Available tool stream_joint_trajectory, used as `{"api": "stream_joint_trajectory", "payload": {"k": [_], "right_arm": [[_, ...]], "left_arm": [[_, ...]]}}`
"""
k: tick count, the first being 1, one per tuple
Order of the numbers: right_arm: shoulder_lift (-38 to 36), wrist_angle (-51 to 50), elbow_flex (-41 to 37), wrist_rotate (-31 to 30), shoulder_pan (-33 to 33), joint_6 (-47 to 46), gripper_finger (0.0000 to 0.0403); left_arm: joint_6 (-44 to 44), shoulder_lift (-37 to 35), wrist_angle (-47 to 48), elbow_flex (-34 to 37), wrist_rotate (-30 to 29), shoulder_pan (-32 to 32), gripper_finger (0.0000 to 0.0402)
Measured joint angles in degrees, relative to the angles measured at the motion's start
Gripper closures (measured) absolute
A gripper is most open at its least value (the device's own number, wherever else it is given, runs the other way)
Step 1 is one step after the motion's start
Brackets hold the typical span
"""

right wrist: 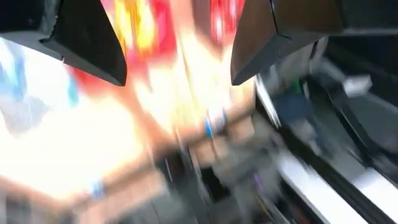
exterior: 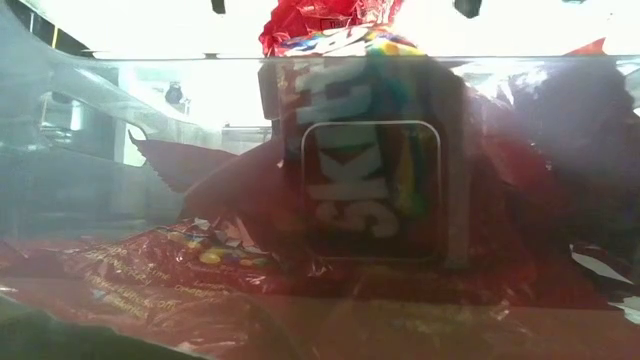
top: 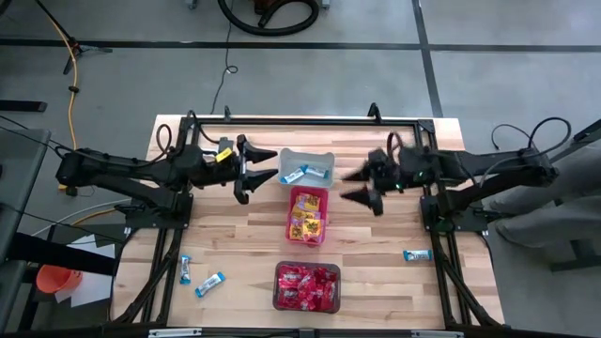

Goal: Sort candy
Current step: Put the white candy into the white bin

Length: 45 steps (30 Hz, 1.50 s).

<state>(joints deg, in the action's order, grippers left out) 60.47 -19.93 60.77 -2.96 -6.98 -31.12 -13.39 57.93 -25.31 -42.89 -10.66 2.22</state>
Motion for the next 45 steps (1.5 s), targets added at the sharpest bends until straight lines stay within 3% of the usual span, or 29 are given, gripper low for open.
{"api": "stream_joint_trajectory", "payload": {"k": [5,11,15,22,28,36,40,42,45], "right_arm": [[0.45,-27.40,-1.46,0.20,-8.32,-16.09,0.0121],[2.90,-40.93,-10.05,8.46,-20.53,-32.44,0.0121],[4.13,-40.39,-18.20,15.30,-25.51,-35.97,0.0121],[5.99,-33.03,-27.87,19.99,-27.60,-37.62,0.0121],[9.88,-26.46,-29.75,20.00,-29.89,-37.45,0.0121],[19.83,-26.00,-29.41,19.84,-32.14,-36.83,0.0125],[22.17,-26.15,-28.27,20.17,-32.27,-35.67,0.0173],[22.31,-26.90,-27.03,19.57,-32.33,-34.40,0.0229],[22.38,-29.90,-24.31,18.25,-32.25,-31.81,0.0344]], "left_arm": [[0.03,0.00,0.21,0.00,-0.01,0.00,0.0154],[0.02,0.00,0.27,0.00,-0.01,0.00,0.0154],[0.04,0.00,0.29,0.00,0.00,0.00,0.0154],[0.04,0.00,0.45,0.00,-0.01,0.00,0.0154],[0.04,0.00,0.59,0.00,0.01,0.00,0.0154],[0.07,0.00,0.67,0.00,-0.41,0.00,0.0154],[0.07,0.00,0.67,0.00,-0.43,0.00,0.0154],[0.07,0.00,0.64,0.00,-0.43,0.00,0.0154],[0.06,0.00,0.63,-0.01,-0.45,0.00,0.0154]]}}
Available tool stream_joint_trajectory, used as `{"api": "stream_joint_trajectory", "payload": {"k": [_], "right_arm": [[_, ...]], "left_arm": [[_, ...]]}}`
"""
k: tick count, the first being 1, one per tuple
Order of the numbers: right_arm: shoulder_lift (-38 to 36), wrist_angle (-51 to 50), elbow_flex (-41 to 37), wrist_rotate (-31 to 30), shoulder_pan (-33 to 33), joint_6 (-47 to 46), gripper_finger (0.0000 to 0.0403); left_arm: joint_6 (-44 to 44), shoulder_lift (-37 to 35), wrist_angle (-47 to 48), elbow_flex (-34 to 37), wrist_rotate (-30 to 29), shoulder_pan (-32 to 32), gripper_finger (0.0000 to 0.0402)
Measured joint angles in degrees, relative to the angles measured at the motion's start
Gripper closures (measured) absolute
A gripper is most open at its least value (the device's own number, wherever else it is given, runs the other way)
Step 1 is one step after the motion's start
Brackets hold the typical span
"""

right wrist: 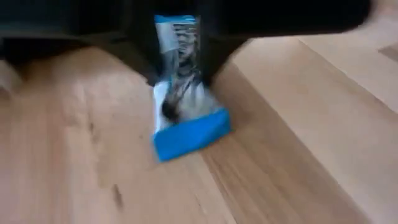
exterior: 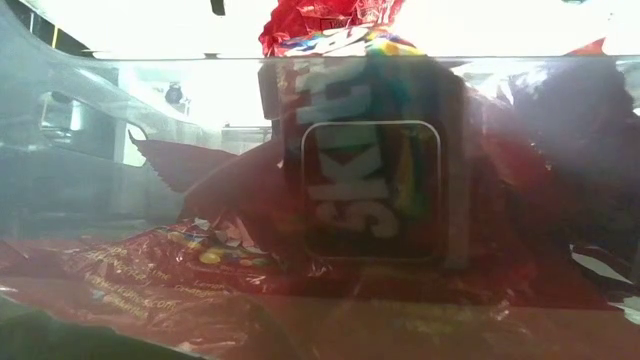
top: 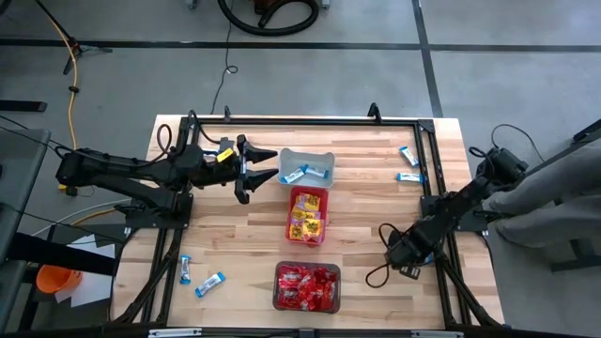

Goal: Sort candy
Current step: Put the white candy into the white bin

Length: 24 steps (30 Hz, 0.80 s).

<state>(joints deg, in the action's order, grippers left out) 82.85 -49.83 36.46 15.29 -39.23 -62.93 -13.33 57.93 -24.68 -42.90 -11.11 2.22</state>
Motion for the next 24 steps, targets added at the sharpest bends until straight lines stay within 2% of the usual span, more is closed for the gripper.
{"api": "stream_joint_trajectory", "payload": {"k": [2,5,8,11,17,20,24], "right_arm": [[0.03,-0.92,2.65,-0.58,0.83,1.65,0.0383],[0.00,-4.76,8.61,-4.01,2.66,3.96,0.0378],[0.00,-7.89,16.25,-11.19,5.58,8.63,0.0398],[-0.02,-5.75,23.47,-18.87,9.64,14.86,0.0395],[-0.11,15.04,31.21,-27.28,19.19,34.00,0.0398],[-0.11,27.25,32.25,-26.73,24.49,42.71,0.0401],[-0.11,43.17,32.47,-22.96,30.83,49.94,0.0402]], "left_arm": [[-0.07,0.00,0.00,-0.01,0.00,0.00,0.0154],[-0.08,0.00,-0.04,-0.01,0.00,0.00,0.0154],[-0.08,0.00,-0.07,-0.01,0.00,0.00,0.0154],[-0.07,0.00,-0.21,-0.01,0.00,0.00,0.0154],[-0.06,0.00,-0.94,-0.03,0.02,0.04,0.0154],[-0.03,0.00,-0.92,-0.03,0.02,0.09,0.0154],[-0.03,0.00,-0.28,-0.03,0.02,0.09,0.0154]]}}
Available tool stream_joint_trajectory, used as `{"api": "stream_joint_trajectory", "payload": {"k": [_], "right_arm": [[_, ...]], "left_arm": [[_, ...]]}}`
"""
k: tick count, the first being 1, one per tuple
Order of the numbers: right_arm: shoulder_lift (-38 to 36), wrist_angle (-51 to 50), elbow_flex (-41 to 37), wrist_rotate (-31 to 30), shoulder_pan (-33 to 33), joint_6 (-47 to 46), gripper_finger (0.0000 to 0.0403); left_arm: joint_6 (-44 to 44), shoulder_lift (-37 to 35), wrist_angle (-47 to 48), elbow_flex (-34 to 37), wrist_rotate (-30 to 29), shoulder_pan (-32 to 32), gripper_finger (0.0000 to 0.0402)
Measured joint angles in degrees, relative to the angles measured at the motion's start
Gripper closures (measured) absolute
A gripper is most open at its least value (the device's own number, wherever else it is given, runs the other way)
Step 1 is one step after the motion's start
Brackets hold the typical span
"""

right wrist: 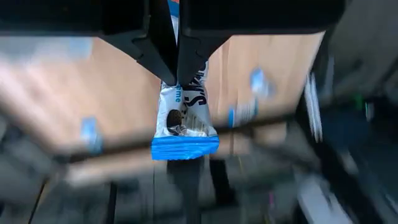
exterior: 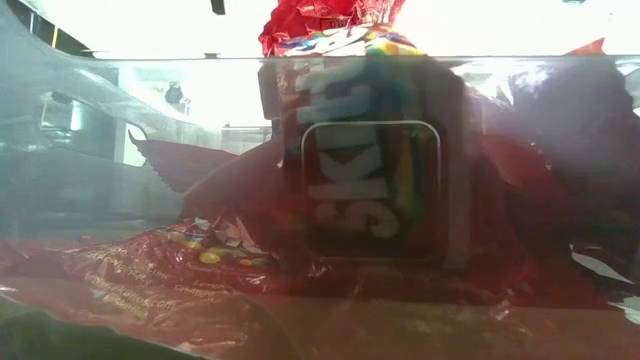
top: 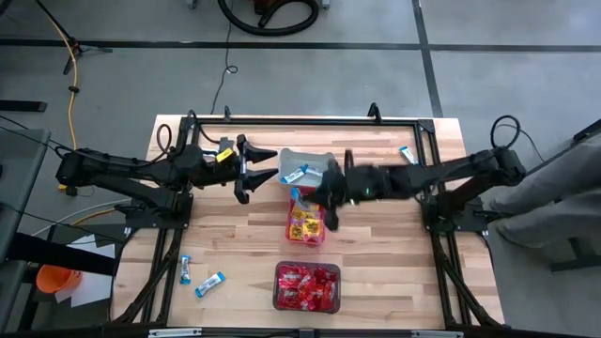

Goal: Sort candy
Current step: Put the white candy into the white bin

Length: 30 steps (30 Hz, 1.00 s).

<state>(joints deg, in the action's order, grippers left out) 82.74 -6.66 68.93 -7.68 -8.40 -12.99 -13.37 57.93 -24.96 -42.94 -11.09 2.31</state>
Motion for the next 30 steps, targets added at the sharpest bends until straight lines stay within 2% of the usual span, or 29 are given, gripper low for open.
{"api": "stream_joint_trajectory", "payload": {"k": [3,7,15,23,30], "right_arm": [[0.00,8.70,0.04,3.06,3.79,3.05,0.0402],[0.00,13.24,0.04,6.81,6.78,4.07,0.0402],[0.00,13.32,0.04,9.77,7.51,4.52,0.0403],[0.00,12.98,0.04,9.91,7.51,4.98,0.0403],[-2.97,4.39,-1.54,10.28,9.02,5.51,0.0403]], "left_arm": [[0.16,0.00,0.77,0.00,0.29,0.00,0.0154],[1.05,0.02,2.56,0.00,0.61,0.00,0.0154],[1.10,0.02,3.18,0.00,-0.02,-0.04,0.0154],[1.60,0.02,3.32,0.00,-0.09,-0.04,0.0154],[1.46,0.02,4.53,0.00,-0.15,-0.02,0.0154]]}}
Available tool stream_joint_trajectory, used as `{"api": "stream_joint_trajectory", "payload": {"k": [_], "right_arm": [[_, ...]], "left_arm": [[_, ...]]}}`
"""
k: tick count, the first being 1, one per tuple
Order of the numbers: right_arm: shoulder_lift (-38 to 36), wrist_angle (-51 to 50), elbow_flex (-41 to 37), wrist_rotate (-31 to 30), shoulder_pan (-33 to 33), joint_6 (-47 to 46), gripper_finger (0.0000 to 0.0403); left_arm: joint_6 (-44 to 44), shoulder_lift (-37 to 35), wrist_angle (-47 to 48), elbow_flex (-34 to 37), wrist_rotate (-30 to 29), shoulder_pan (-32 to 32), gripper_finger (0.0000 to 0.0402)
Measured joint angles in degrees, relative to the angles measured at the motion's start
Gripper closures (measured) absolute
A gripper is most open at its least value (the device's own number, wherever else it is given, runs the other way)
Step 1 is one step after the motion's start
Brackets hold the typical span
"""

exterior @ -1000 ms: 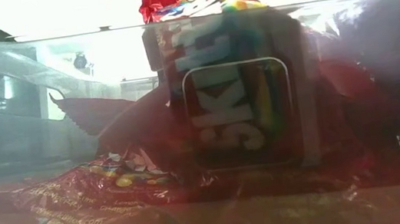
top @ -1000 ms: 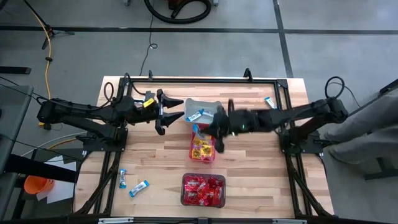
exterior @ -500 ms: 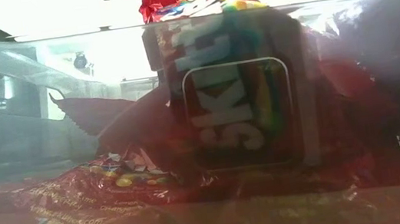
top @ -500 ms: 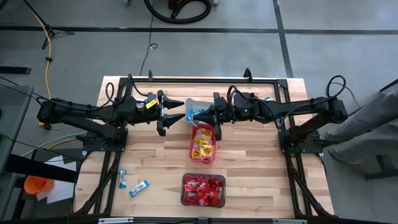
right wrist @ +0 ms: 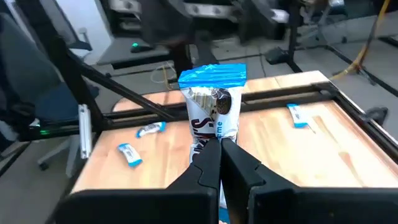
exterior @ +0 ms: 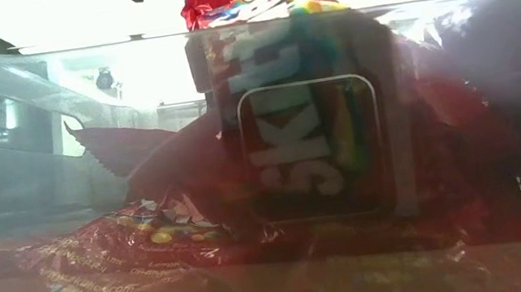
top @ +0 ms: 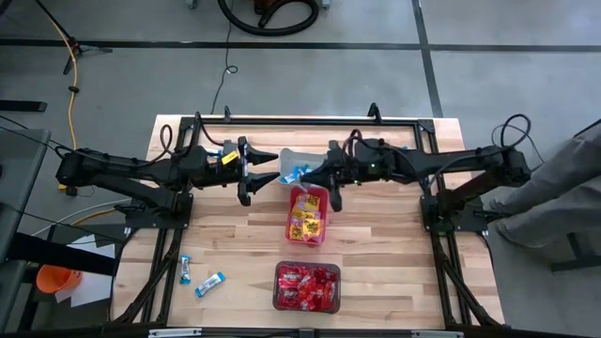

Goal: Sort candy
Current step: Put the white candy into the white bin

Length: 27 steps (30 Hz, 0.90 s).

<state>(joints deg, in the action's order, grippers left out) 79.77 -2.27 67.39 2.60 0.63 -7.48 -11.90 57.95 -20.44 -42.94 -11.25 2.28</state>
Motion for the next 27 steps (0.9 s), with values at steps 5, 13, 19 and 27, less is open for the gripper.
{"api": "stream_joint_trajectory", "payload": {"k": [5,13,19,27], "right_arm": [[-5.11,2.25,-9.14,-0.15,2.62,-2.98,0.0403],[-5.95,24.44,-26.72,-5.56,7.14,-10.03,0.0403],[2.15,16.26,-22.35,-8.71,11.60,-11.90,0.0403],[11.08,4.25,-11.79,-5.47,15.25,-14.90,0.0330]], "left_arm": [[0.02,0.00,0.32,0.00,-0.09,-0.06,0.0154],[-0.02,0.00,0.07,0.00,-0.11,-0.09,0.0154],[-0.04,0.00,0.06,0.00,-0.58,-0.09,0.0154],[-0.02,0.00,0.08,0.00,-1.20,-0.11,0.0154]]}}
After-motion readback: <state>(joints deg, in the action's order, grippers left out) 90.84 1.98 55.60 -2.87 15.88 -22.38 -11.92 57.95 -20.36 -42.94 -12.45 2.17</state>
